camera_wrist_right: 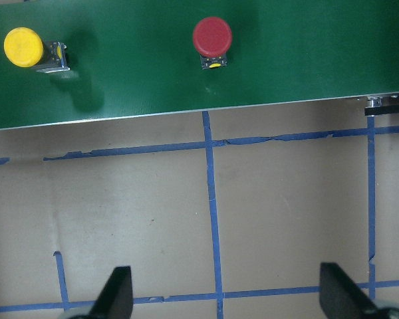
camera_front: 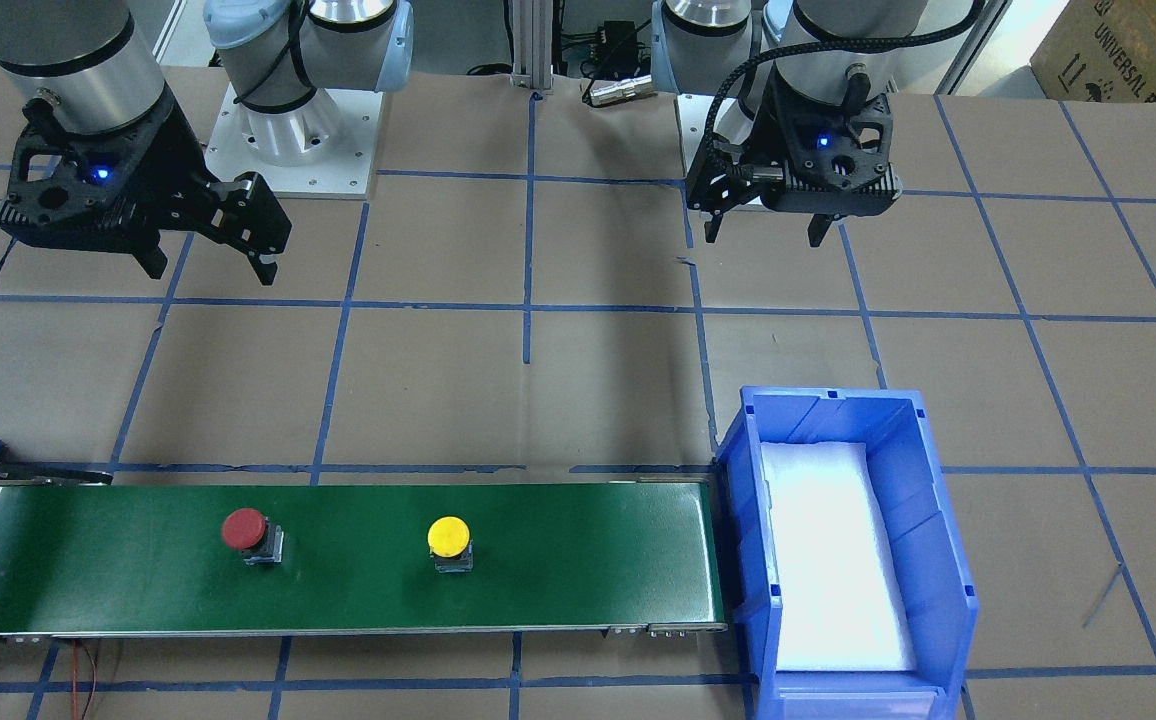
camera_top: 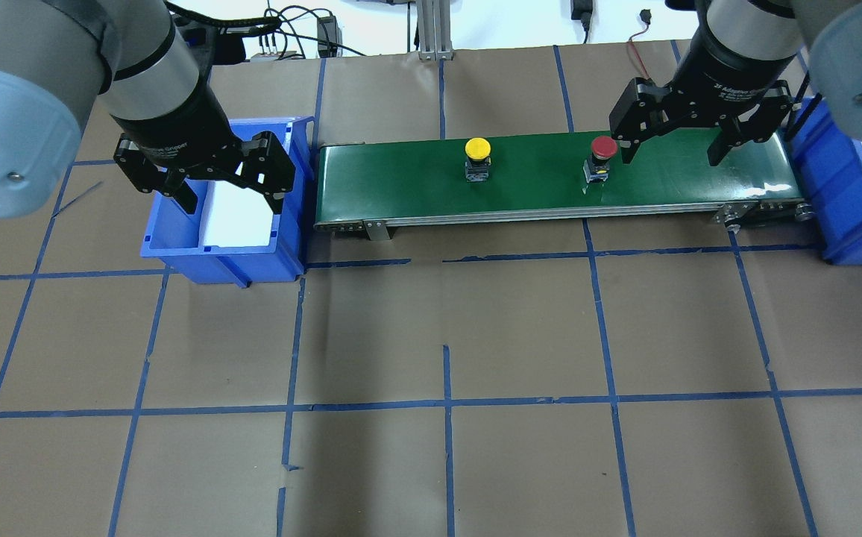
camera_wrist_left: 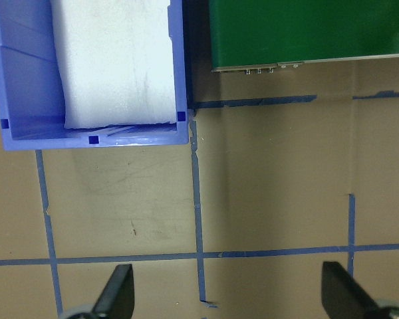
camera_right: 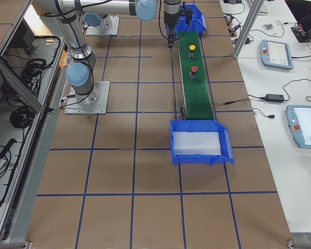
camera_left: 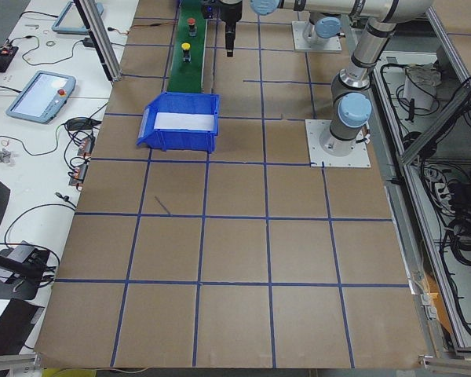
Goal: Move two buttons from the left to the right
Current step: 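Lower the right gripper onto the red button on the conveyor and grasp it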
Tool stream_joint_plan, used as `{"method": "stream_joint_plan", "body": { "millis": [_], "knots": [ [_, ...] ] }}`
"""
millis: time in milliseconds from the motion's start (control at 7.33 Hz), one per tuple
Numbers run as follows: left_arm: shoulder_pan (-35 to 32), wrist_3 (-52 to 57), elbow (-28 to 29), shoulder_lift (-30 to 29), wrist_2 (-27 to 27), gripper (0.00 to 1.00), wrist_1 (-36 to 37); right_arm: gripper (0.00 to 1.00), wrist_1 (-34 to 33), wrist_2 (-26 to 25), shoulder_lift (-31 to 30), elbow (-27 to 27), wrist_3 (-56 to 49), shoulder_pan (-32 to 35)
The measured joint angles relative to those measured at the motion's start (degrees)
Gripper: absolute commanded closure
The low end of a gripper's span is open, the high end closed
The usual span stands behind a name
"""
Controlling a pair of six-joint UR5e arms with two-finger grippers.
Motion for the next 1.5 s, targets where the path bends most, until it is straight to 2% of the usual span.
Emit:
{"method": "stream_joint_plan", "body": {
  "millis": [410, 683, 1092, 1502],
  "knots": [
    [0.0, 0.06, -0.09, -0.09, -0.07, 0.0, 0.0, 0.0, -1.21, 0.15, 3.27, -0.23, -1.98, -2.06],
    [0.0, 0.13, -0.1, -0.15, -0.07, 0.0, 0.0, 0.03, -3.88, 1.05, 6.5, -1.15, -9.02, -6.51],
    [0.0, 0.12, -0.2, -0.17, -0.07, 0.0, 0.0, 0.01, -10.33, 1.92, 13.03, -3.47, -16.59, -12.2],
    [0.0, 0.05, -0.27, -0.17, -0.07, 0.0, 0.0, 0.01, -15.98, 3.56, 21.76, -8.05, -17.45, -13.56]
  ]
}}
